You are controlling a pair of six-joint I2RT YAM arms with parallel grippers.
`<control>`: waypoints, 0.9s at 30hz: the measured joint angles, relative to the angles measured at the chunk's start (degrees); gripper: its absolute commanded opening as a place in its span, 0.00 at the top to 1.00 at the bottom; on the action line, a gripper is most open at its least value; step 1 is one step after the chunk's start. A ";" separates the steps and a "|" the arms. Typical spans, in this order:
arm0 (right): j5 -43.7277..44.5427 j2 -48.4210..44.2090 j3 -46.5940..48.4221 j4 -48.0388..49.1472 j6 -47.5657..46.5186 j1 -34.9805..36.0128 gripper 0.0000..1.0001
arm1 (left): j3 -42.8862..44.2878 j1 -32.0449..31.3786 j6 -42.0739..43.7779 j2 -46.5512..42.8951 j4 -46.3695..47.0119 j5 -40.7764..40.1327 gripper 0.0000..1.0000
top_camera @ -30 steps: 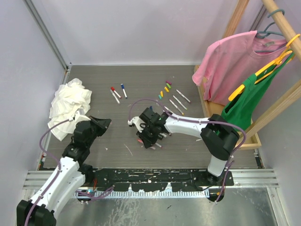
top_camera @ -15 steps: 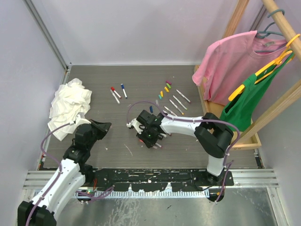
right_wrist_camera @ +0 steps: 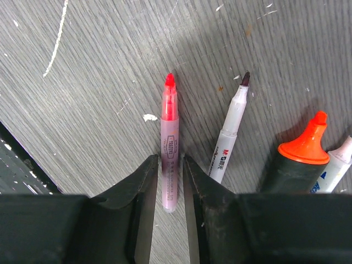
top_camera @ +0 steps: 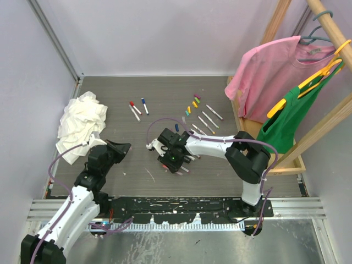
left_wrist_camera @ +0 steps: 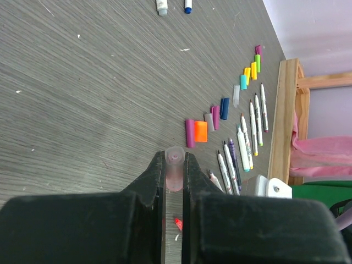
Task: Open the pen caps
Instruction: Place the pen at the center of the board.
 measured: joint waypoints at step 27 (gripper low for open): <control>-5.51 -6.40 0.72 -0.83 -2.21 -1.68 0.63 | 0.26 -0.02 -1.01 11.19 3.34 5.55 1.00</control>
